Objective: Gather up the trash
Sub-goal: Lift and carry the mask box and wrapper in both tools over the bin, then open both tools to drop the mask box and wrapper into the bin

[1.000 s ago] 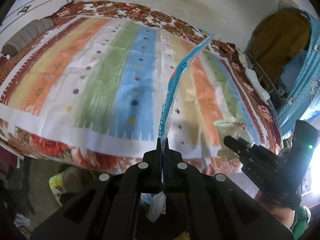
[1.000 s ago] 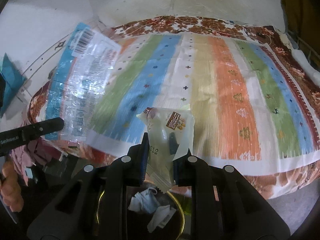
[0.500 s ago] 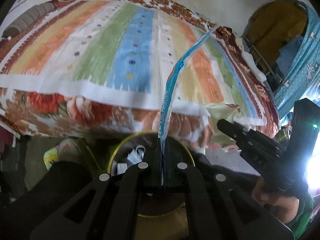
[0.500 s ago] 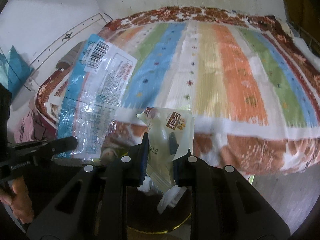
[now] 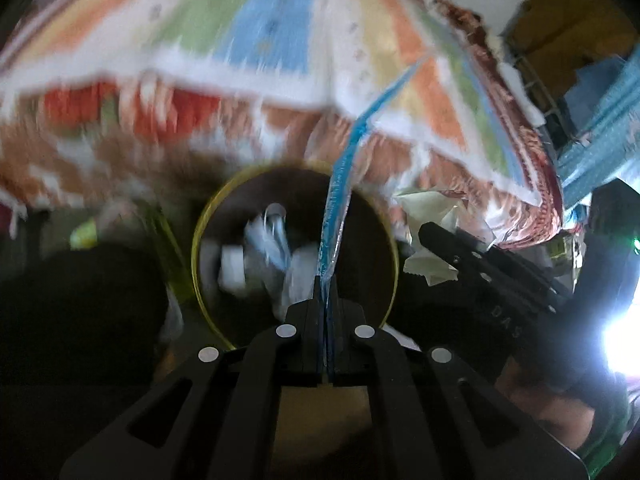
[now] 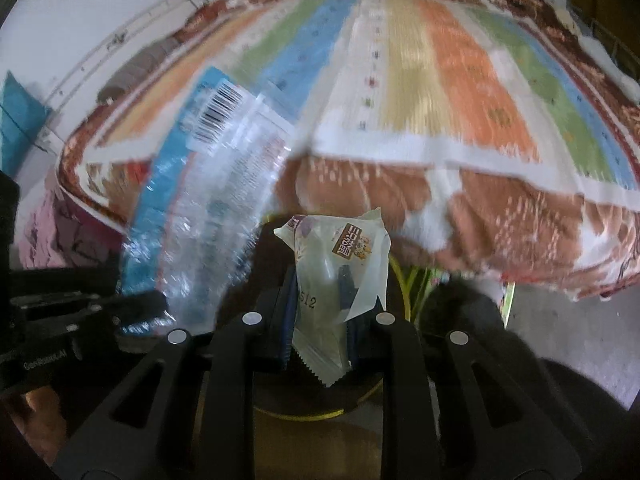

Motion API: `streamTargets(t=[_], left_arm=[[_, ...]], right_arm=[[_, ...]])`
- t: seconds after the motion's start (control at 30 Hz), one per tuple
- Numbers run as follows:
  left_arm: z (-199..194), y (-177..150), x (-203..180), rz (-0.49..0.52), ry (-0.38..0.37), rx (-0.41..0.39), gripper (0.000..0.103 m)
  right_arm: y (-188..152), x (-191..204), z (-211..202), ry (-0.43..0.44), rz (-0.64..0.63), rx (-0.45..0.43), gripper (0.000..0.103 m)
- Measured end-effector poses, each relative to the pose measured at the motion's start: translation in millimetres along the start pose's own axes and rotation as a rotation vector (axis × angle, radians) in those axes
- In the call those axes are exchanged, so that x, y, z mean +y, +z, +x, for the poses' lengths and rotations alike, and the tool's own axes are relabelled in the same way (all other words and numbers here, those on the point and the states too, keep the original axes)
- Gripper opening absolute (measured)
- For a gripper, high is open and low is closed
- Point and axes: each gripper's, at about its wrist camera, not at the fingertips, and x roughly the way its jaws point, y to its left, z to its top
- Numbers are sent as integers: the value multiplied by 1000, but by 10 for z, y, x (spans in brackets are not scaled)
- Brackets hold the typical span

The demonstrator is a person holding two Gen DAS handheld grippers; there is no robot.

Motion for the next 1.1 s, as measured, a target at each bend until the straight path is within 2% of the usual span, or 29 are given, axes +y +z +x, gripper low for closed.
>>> streamTargets(t=[0.23, 0.37, 0.5, 0.57, 0.6, 0.63, 0.7, 0.77, 0.93, 1.1], left_arm=[[202, -50, 108, -44, 91, 70, 0], [385, -67, 223, -119, 92, 153, 0], [531, -72, 308, -165, 128, 185, 0], [577, -46, 340, -179, 156, 181, 17], [575, -19, 362, -194, 164, 171, 39], [532, 5, 369, -205, 173, 142, 46], [394, 58, 358, -206, 174, 77, 48], [320, 63, 330, -193, 166, 52, 49], [257, 61, 263, -151, 152, 33, 52], [76, 56, 144, -40, 154, -32, 56]], right_arm=[[-135, -18, 363, -17, 37, 129, 21], [-210, 7, 512, -9, 51, 175, 24], [-220, -38, 655, -10, 94, 207, 30], [-210, -61, 716, -27, 100, 211, 45], [-206, -59, 733, -35, 98, 210, 47], [-208, -44, 738, -40, 92, 208, 50], [-209, -4, 732, -24, 82, 204, 56], [-217, 7, 690, -1, 85, 190, 65], [-172, 36, 514, 36, 83, 153, 67], [-198, 52, 173, 84, 55, 82, 72]])
